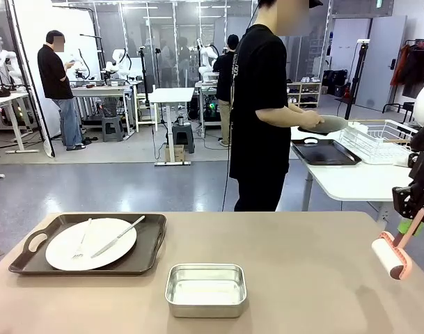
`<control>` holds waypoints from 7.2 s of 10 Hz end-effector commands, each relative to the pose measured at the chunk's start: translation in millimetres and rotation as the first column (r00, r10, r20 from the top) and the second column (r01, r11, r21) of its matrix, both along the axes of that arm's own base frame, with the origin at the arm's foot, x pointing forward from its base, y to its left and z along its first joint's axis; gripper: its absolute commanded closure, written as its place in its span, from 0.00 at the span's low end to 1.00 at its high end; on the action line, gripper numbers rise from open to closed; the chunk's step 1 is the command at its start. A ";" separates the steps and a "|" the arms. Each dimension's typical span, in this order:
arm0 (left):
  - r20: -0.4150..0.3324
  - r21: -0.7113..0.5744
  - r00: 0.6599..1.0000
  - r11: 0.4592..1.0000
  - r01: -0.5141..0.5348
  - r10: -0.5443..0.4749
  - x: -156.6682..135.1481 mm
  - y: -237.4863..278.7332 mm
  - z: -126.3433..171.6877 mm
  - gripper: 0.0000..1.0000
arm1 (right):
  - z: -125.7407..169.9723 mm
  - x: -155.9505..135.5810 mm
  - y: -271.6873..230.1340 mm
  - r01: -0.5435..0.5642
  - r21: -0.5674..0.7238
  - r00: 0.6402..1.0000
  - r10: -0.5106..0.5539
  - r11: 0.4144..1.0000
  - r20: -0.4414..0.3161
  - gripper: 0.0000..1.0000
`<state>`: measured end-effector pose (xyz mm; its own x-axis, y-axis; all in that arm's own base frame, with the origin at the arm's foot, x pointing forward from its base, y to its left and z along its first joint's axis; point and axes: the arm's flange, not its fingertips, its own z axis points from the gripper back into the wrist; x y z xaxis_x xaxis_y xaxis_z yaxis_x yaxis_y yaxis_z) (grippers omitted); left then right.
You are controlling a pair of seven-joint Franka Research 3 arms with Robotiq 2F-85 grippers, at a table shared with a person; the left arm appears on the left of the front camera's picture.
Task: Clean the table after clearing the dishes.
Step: When the left (or right) Handle tray is removed, use the left hand (or right hand) to clean the left (or right) side of the table with the Lint Roller, then place the Lint Roller back on top of the Airtight Container.
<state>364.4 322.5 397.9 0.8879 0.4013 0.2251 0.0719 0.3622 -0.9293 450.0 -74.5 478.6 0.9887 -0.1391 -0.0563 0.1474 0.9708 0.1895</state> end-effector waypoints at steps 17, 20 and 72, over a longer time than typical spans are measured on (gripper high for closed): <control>0.003 0.002 1.000 1.000 -0.004 0.004 -1.6 2.0 0.5 0.00 | 57.4 19.9 122.7 -0.426 -0.258 0.891 0.452 0.867 0.048 0.79; 0.003 0.002 1.000 1.000 -0.004 0.004 -1.6 2.0 0.5 0.00 | 69.5 26.7 227.3 -0.653 -0.335 0.726 0.687 0.680 -0.021 0.79; 0.003 0.002 1.000 1.000 -0.004 0.004 -1.6 2.0 0.5 0.00 | -66.7 5.4 498.7 -0.977 -0.191 -0.099 0.995 -0.096 0.008 0.27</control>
